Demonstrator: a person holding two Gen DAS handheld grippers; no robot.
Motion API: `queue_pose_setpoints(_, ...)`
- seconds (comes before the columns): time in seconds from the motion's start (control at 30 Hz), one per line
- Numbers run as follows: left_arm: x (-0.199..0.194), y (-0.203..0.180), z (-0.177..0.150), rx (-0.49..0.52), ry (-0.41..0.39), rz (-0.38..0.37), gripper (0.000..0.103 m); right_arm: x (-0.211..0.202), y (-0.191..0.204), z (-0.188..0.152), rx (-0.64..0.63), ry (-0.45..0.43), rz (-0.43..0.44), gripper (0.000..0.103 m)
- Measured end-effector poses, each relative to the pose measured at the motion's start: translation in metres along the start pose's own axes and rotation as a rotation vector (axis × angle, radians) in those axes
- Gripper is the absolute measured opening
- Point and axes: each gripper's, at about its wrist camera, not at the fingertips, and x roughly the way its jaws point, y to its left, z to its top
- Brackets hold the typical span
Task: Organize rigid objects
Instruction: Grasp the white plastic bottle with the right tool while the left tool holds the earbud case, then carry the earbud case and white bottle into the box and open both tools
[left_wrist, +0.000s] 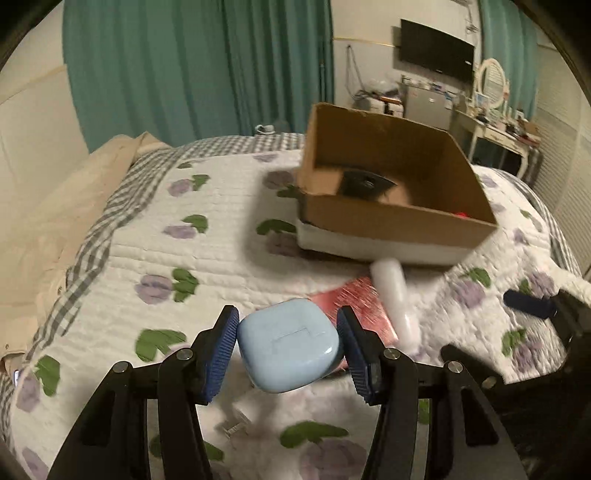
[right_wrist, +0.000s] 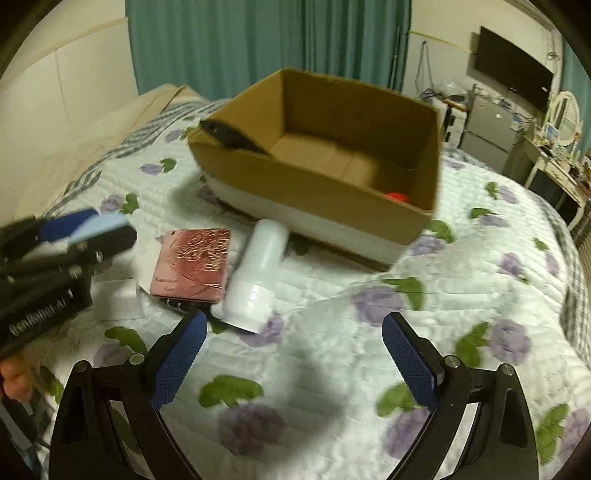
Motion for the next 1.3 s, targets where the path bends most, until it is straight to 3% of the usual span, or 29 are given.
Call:
queue_pose_setpoints(0.07, 0.004, 0.003, 0.003, -0.001, 0.000, 0.011, 0.056, 0.013, 0.004, 0.005, 0.009, 0.015, 0.009, 0.095)
queue_pose_setpoints(0.2, 0.010, 0.007, 0.016, -0.002, -0.008, 0.008, 0.056, 0.040, 0.007, 0.014, 0.030, 0.058, -0.002, 0.084)
queue_pose_setpoints(0.33, 0.013, 0.003, 0.020, 0.001, -0.020, 0.010, 0.056, 0.060, 0.009, 0.015, 0.051, 0.092, 0.022, 0.083)
queue_pose_setpoints(0.43, 0.020, 0.004, 0.017, 0.005, -0.011, 0.013, 0.056, 0.076, 0.016, 0.016, 0.036, 0.127, 0.051, 0.069)
queue_pose_setpoints(0.53, 0.026, 0.008, 0.013, 0.001, 0.003, 0.006, 0.056, 0.088, 0.019, 0.015, 0.052, 0.141, 0.085, 0.047)
queue_pose_setpoints(0.6, 0.027, 0.010, 0.012, -0.003, 0.004, 0.007, 0.056, 0.086, 0.023, 0.015, 0.033, 0.125, 0.083, 0.044)
queue_pose_setpoints(0.73, 0.025, 0.010, 0.011, -0.008, -0.002, -0.003, 0.056, 0.070, 0.022, 0.014, 0.028, 0.086, 0.065, 0.044)
queue_pose_setpoints(0.97, -0.004, 0.002, 0.020, -0.002, -0.049, -0.033, 0.056, 0.006, 0.013, 0.028, 0.004, -0.014, 0.024, 0.044)
queue_pose_setpoints(1.13, -0.033, -0.013, 0.044, 0.042, -0.113, -0.060, 0.056, -0.051, -0.005, 0.059, 0.003, -0.114, 0.014, 0.044)
queue_pose_setpoints(1.3, -0.047, -0.030, 0.079, 0.068, -0.173, -0.083, 0.056, -0.082, -0.021, 0.111, -0.012, -0.197, -0.021, 0.044)
